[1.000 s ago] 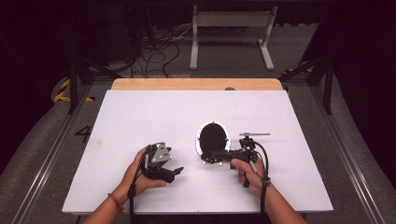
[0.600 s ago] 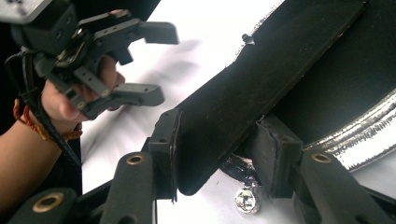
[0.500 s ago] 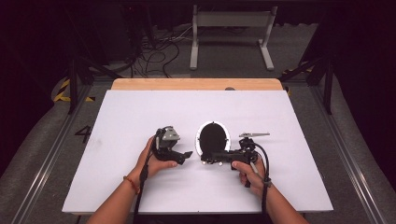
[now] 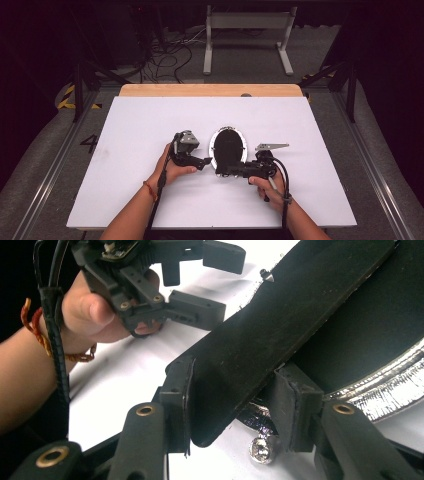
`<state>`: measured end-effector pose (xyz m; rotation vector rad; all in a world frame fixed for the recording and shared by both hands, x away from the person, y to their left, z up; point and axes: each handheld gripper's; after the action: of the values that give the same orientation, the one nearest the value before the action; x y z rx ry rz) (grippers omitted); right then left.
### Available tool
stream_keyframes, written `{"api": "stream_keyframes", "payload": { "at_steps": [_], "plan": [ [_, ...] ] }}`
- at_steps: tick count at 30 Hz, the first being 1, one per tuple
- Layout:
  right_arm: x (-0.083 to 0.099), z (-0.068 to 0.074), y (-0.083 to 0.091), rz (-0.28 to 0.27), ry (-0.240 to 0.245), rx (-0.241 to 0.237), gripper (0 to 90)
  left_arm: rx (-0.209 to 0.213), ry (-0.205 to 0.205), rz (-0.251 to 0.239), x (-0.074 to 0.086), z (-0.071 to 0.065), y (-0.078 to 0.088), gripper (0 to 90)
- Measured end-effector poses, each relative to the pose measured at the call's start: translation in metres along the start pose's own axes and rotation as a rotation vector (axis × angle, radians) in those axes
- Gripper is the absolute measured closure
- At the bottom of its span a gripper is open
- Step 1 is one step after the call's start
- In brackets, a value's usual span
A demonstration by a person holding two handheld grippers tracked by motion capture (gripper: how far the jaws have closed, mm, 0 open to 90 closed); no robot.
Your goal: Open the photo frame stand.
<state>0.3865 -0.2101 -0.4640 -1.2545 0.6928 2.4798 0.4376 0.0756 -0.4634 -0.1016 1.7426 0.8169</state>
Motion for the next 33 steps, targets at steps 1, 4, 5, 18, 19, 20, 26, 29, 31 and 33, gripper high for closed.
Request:
{"api": "stream_keyframes", "payload": {
  "at_steps": [1, 4, 5, 18, 19, 20, 26, 29, 31, 33],
  "plan": [
    [0.000, 0.001, 0.000, 0.001, 0.008, -0.001, 56.7, 0.005, -0.001, -0.002, 0.000, 0.002, 0.000, 21.8],
    [0.000, 0.004, 0.001, 0.003, 0.051, -0.001, 56.7, 0.006, 0.010, -0.005, 0.000, 0.001, -0.001, 21.9],
    [0.000, 0.005, 0.001, 0.003, 0.059, -0.001, 56.7, 0.008, 0.006, -0.008, -0.001, 0.002, 0.000, 22.1],
    [0.006, 0.016, 0.005, -0.010, 0.223, -0.004, 56.7, 0.068, -0.032, -0.039, -0.007, -0.006, 0.004, 20.6],
    [0.006, 0.017, 0.006, -0.011, 0.230, -0.005, 56.7, 0.075, -0.033, -0.027, -0.008, -0.006, 0.003, 20.1],
    [0.007, 0.018, 0.006, -0.009, 0.240, -0.007, 56.7, 0.083, -0.015, -0.031, -0.009, -0.005, 0.002, 18.5],
    [0.007, 0.022, 0.008, 0.001, 0.278, -0.007, 56.8, 0.122, 0.000, -0.055, -0.017, -0.007, 0.000, 21.3],
    [0.008, 0.023, 0.009, 0.001, 0.290, -0.010, 56.8, 0.139, -0.023, -0.055, -0.018, -0.009, -0.002, 22.7],
    [0.010, 0.023, 0.010, -0.003, 0.294, -0.014, 56.8, 0.148, -0.011, -0.048, -0.016, -0.008, -0.002, 23.1],
    [0.010, 0.023, 0.010, -0.001, 0.301, -0.017, 56.8, 0.135, -0.007, -0.049, -0.016, -0.008, -0.003, 24.1]
  ]
}}
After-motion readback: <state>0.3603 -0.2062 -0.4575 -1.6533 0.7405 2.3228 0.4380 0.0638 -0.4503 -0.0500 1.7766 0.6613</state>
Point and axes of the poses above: each handheld gripper's, and its own axes: y roughly backward along the jaws, x roughly out of its underside, z roughly to its left, and after that the axes turned 13 degrees about -z, right-handed
